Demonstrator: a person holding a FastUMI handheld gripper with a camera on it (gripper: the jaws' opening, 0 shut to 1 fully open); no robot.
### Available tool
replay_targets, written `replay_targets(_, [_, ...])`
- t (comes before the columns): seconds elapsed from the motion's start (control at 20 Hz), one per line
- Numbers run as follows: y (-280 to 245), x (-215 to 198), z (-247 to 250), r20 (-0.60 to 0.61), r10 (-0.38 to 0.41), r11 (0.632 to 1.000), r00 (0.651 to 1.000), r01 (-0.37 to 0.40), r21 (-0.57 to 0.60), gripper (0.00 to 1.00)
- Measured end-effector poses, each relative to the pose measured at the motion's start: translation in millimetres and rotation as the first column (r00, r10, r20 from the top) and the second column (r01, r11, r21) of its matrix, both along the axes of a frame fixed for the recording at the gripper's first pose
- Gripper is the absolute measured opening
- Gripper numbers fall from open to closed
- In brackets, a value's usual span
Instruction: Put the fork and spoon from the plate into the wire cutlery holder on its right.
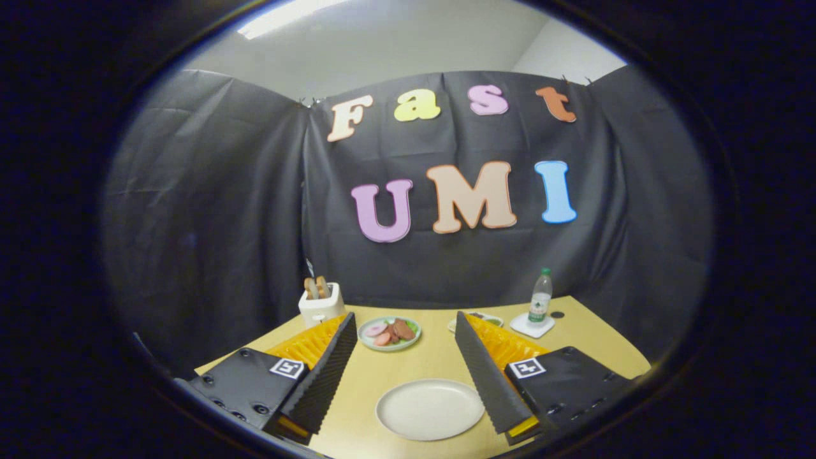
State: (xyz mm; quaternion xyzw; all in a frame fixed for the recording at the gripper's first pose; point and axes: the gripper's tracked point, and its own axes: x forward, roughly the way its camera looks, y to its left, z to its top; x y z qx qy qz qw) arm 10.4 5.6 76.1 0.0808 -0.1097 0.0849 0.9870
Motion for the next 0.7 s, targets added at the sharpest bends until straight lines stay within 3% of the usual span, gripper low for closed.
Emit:
replay_targets(0.15, [4, 1, 11, 0.061, -0.002, 1.000, 0.998, 0.002, 0.008, 0.99])
replay_targets(0.7, [8, 18, 1, 0.048, -0.020, 1.000, 0.999, 0.020, -0.007, 0.99])
